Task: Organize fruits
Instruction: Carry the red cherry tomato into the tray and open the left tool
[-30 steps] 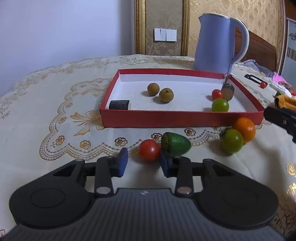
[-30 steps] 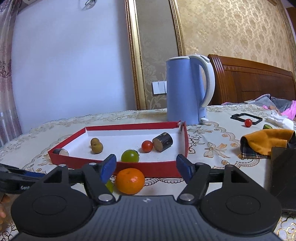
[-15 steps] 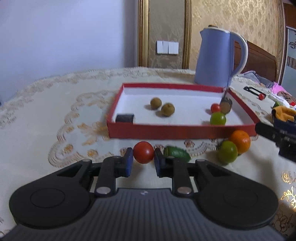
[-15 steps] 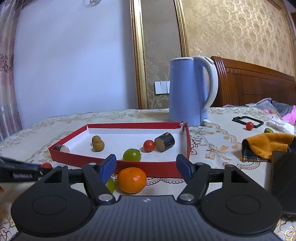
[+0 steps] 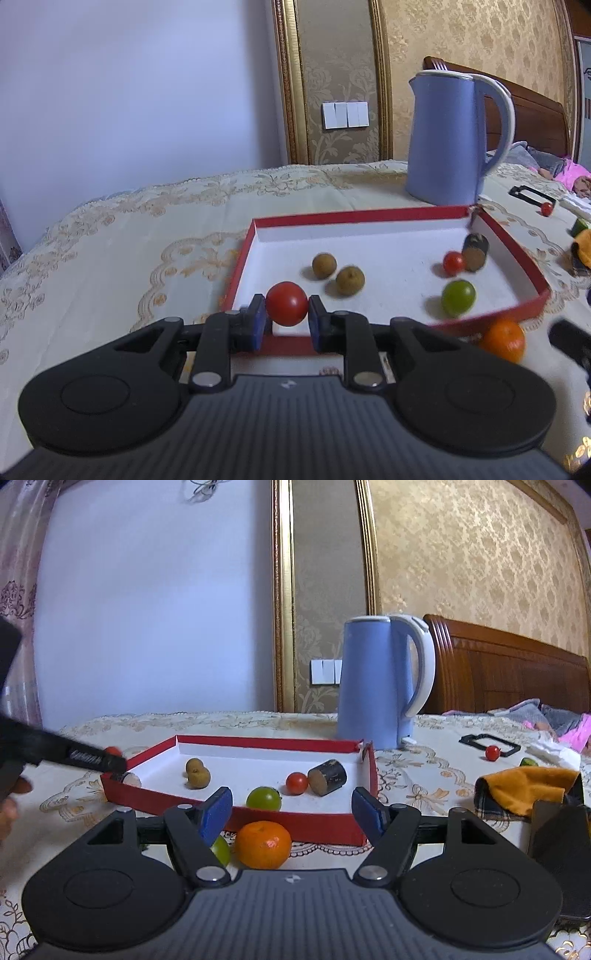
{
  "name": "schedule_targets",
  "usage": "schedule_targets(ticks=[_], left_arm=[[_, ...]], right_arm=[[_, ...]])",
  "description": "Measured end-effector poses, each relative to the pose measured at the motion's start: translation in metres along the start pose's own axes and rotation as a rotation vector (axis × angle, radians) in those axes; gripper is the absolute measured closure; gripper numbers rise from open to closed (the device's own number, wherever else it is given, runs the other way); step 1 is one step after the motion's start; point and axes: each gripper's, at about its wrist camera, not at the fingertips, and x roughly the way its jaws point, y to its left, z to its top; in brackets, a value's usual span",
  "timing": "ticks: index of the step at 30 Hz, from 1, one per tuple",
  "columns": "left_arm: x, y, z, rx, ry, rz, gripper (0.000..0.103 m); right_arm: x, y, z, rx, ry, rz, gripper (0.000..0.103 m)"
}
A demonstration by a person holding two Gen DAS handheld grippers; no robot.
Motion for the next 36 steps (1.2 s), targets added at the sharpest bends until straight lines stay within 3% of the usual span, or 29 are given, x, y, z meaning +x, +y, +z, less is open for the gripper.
schedule_targets(ticks=[19, 24, 27, 32, 36], left_arm=[[0.088, 0.001, 0.032, 0.002, 0.106, 0.087, 0.081], [0.096, 0.002, 0.031, -0.019, 0.123, 0.086, 0.078], [0.093, 0.002, 0.032, -0.02, 0.111, 0.086, 0.069], [0.071, 0.007, 0.036, -0.021, 0.071, 0.095, 0.065], [0.032, 0.024, 0.028, -0.075, 0.022, 0.122, 0.025]], right_arm=[[-0.006, -0.005, -0.003, -0.031, 0.078, 0.067, 0.032], [-0.008, -0.001, -0.003, -0.033, 0.098, 0.137, 0.032], [-0.01, 0.008, -0.002, -0.057, 0.092, 0.165, 0.032], [-0.006, 0.019, -0.003, -0.09, 0.107, 0.181, 0.033], [0.0, 0.026, -0.003, -0.116, 0.142, 0.226, 0.043]])
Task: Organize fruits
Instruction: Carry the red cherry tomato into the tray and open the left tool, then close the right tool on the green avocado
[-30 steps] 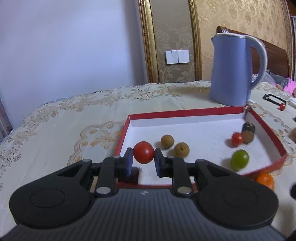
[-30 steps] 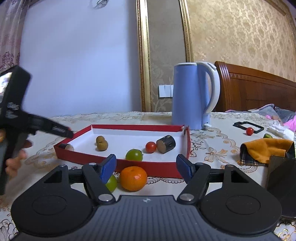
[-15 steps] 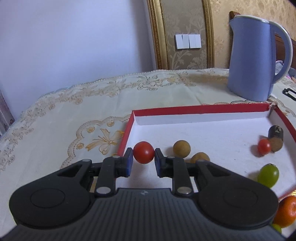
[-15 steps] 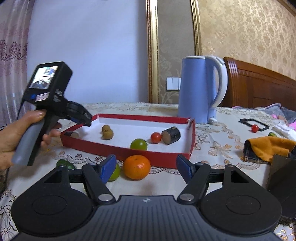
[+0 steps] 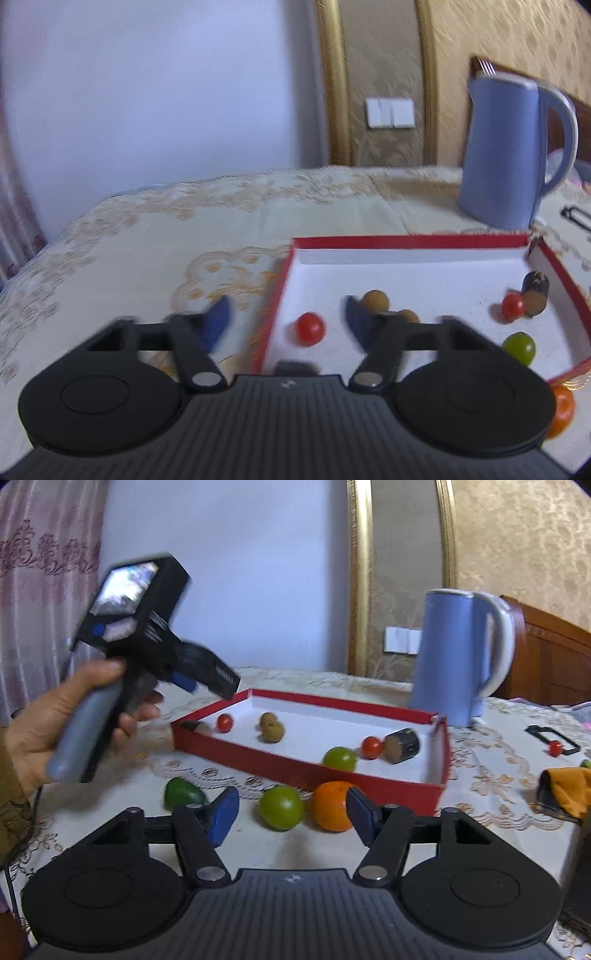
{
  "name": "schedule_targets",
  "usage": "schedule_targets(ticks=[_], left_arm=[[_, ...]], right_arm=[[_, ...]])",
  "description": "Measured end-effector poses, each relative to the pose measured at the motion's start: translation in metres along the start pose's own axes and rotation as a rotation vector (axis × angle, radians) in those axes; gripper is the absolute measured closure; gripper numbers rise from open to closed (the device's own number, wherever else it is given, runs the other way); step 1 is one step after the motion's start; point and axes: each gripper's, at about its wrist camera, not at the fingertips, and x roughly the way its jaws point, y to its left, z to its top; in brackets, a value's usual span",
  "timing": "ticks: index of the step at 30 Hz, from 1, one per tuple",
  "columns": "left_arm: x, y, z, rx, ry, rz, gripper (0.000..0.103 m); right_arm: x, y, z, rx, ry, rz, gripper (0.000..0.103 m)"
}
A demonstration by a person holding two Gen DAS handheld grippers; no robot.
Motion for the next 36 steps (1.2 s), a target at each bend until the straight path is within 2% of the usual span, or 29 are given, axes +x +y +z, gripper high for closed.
schedule_targets(ticks=[4, 8, 14, 18, 21, 27, 36], left_arm=[[-0.03, 0.023, -0.015, -0.046, -0.046, 0.046, 0.025], [-0.042, 0.047, -0.031, -0.116, -0.02, 0.044, 0.025], [-0.054, 0.065, -0.062, -0.168, -0.006, 0.065, 0.024], [-0.058, 0.068, -0.075, -0.169, -0.006, 0.076, 0.014], [-0.056, 0.066, -0.08, -0.156, 0.005, 0.085, 0.014], [-0.059, 0.061, -0.079, -0.13, 0.0, 0.085, 0.013], [-0.06, 0.048, -0.08, -0.087, 0.002, 0.088, 0.011]], right_arm=[[0.005, 0.013, 0.002, -0.002, 0.017, 0.09, 0.046], [0.022, 0.035, 0.007, -0.025, 0.055, 0.175, 0.046], [0.053, 0.061, 0.013, -0.091, 0.124, 0.174, 0.046], [0.07, 0.065, 0.015, -0.11, 0.171, 0.177, 0.046], [0.076, 0.069, 0.013, -0.13, 0.193, 0.154, 0.064], [0.071, 0.064, 0.012, -0.109, 0.185, 0.158, 0.065], [0.042, 0.05, 0.014, -0.092, 0.113, 0.151, 0.065]])
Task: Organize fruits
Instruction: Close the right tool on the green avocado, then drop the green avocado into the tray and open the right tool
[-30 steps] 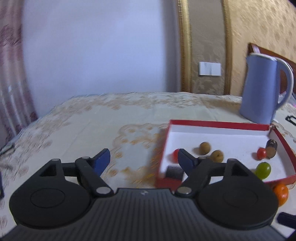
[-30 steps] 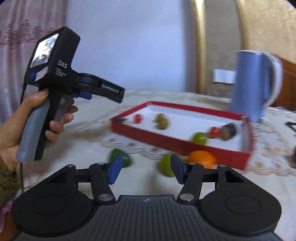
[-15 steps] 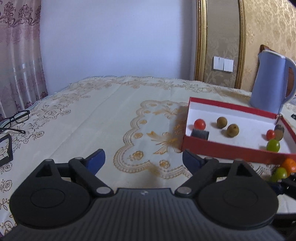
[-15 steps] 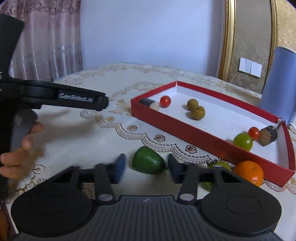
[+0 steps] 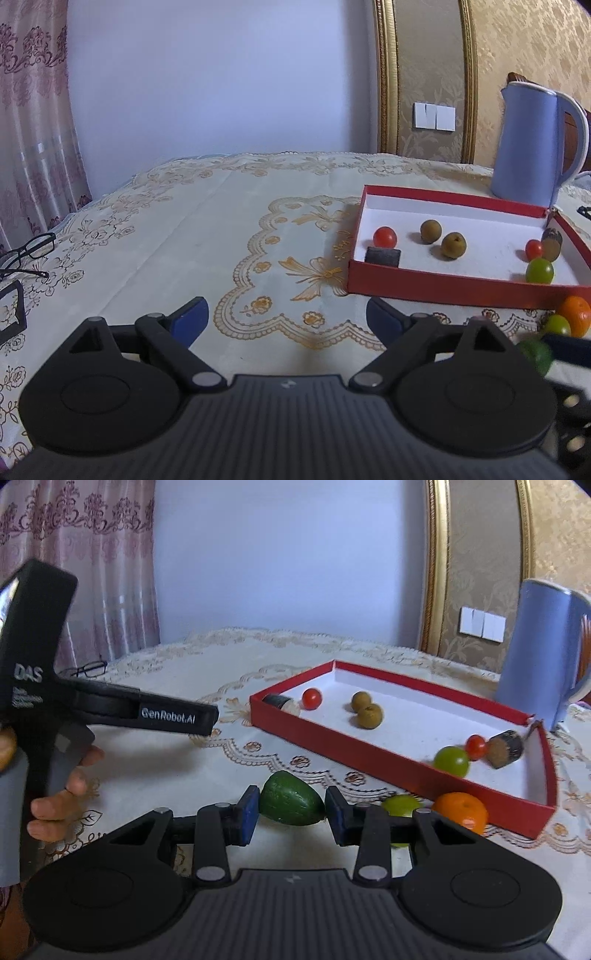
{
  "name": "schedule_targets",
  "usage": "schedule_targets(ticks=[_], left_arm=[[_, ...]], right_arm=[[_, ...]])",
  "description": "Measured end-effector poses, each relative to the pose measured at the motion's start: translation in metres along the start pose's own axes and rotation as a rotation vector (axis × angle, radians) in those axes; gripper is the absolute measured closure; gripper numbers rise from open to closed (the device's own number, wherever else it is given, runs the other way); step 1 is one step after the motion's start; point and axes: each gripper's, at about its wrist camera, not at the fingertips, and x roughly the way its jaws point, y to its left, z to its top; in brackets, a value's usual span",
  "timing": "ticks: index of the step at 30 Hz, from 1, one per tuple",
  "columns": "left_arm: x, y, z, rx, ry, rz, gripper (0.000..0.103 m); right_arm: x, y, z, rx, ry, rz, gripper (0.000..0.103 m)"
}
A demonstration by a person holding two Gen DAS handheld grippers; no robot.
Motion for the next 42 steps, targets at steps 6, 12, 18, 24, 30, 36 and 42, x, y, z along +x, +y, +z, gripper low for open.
schedule_targets(ticks=[6, 12, 18, 24, 30, 36, 42], left_arm=[[-0.003, -0.009, -0.003, 0.028, -0.001, -0.013, 0.009], [-0.004, -0.013, -0.005, 0.041, 0.001, -0.034, 0.008], [-0.001, -0.01, -0.006, 0.033, 0.013, -0.043, 0.006], [0.0, -0.007, -0.008, 0.026, 0.02, -0.043, 0.005], [0.0, -0.007, -0.007, 0.033, 0.02, -0.038, 0.005], [-0.002, -0.001, -0.009, 0.033, 0.015, -0.044, 0.005], [-0.012, 0.007, -0.012, 0.066, -0.016, -0.186, 0.006]], right_arm=[[-0.017, -0.02, 0.007, 0.019, -0.045, -0.042, 0.065], [-0.012, -0.054, 0.03, 0.053, -0.068, -0.113, 0.065], [0.011, -0.086, 0.056, 0.111, -0.074, -0.15, 0.065], [0.057, -0.117, 0.075, 0.18, -0.022, -0.185, 0.065], [0.101, -0.132, 0.076, 0.215, 0.042, -0.264, 0.065], [0.103, -0.133, 0.07, 0.21, 0.075, -0.294, 0.061], [0.034, -0.104, 0.055, 0.145, -0.057, -0.28, 0.049]])
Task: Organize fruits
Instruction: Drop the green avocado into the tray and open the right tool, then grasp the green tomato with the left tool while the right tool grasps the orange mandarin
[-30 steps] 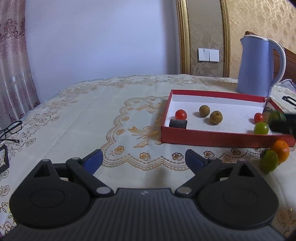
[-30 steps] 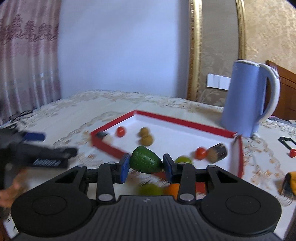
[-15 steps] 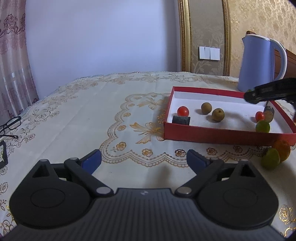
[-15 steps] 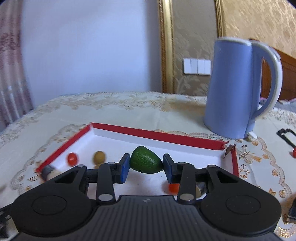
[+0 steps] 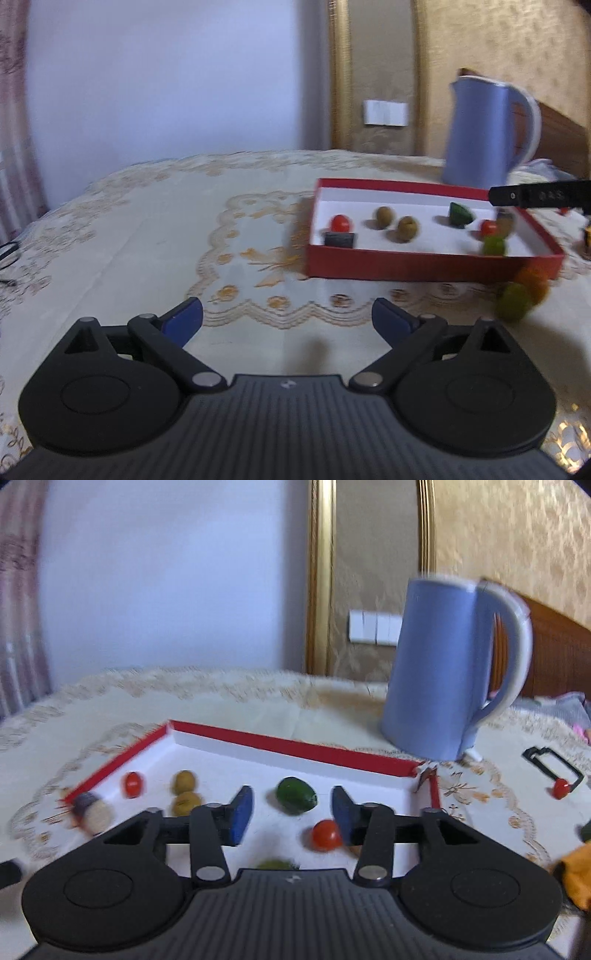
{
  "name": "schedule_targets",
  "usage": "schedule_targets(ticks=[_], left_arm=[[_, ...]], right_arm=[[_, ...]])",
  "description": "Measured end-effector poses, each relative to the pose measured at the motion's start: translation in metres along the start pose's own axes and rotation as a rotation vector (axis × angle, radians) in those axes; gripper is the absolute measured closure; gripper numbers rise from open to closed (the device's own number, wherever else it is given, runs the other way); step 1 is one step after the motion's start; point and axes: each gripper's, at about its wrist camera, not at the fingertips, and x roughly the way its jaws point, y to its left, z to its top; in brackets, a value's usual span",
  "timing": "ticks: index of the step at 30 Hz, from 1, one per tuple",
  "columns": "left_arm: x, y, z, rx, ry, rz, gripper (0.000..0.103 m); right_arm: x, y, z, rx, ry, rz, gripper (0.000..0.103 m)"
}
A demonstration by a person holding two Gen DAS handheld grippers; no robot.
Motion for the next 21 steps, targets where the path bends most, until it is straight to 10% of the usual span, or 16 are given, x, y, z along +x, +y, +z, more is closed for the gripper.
schedule_targets(ticks=[8, 21], left_arm=[[-0.007, -0.037, -0.001, 0.087, -0.004, -0.14, 0.009], [0.005, -0.137, 0.002, 0.258, -0.001, -0.281, 0.026]], right_arm=[[-0.086, -0.014, -0.051, 0.084, -0.137, -0.034, 0.044], [-0.11, -0.049, -0.087, 0.212, -0.139, -0.122, 0.039]])
